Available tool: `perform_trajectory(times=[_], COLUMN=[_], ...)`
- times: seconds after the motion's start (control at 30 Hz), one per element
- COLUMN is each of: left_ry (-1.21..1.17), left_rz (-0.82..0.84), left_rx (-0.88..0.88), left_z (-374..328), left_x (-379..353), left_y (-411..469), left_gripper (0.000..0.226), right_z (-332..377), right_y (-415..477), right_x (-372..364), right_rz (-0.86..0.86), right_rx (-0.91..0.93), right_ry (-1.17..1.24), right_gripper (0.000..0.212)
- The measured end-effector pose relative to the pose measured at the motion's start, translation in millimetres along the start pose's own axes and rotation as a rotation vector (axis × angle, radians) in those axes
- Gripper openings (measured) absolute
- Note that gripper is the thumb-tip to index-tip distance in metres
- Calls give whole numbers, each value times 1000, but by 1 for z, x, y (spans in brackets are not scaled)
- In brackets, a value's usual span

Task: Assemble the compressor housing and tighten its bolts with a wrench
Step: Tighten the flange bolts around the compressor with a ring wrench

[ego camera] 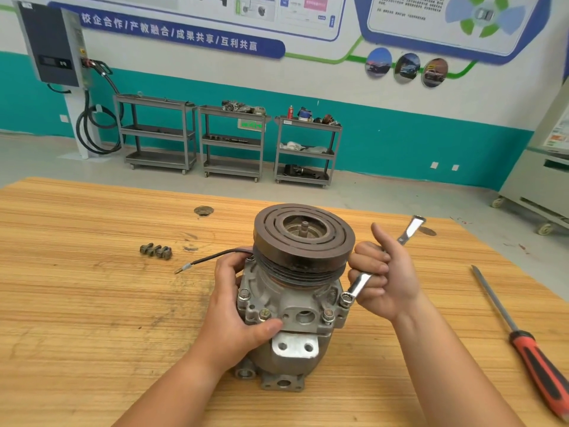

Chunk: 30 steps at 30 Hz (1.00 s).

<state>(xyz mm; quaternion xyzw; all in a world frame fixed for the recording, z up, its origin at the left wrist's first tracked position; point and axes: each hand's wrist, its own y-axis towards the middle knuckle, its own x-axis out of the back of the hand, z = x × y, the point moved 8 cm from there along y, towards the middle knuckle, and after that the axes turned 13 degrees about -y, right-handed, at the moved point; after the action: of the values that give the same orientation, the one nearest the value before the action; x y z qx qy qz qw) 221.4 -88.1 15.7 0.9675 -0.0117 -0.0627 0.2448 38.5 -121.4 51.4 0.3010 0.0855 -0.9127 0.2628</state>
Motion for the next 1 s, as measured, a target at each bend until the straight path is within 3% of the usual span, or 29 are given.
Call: perform_trajectory(times=[0.13, 0.23, 0.37, 0.47, 0.53, 0.73, 1.0], left_ry=[5, 22, 21, 9, 20, 20, 8], left_rz=[4, 7, 0, 4, 6, 9, 7], left_rx=[-1, 1, -3, 2, 8, -2, 12], left_z=[1, 1, 0, 1, 1, -3, -1], left_x=[-1, -1, -1, -1, -1, -2, -2], left_y=[-1, 0, -1, 0, -1, 0, 0], left_gripper=[85, 87, 86, 86, 86, 92, 98], right_z=[4, -11, -22, -5, 11, 12, 12], right_y=[-45, -87, -102, -109, -108, -52, -10], right_x=[10, -5, -44, -39, -28, -4, -4], right_rz=[-420, -640, -729, -691, -641, -338, -32], right_rx=[319, 615, 859, 913, 858, 336, 70], right_ry=[-48, -174, -517, -382, -296, -118, -165], right_gripper=[49, 49, 48, 47, 48, 56, 56])
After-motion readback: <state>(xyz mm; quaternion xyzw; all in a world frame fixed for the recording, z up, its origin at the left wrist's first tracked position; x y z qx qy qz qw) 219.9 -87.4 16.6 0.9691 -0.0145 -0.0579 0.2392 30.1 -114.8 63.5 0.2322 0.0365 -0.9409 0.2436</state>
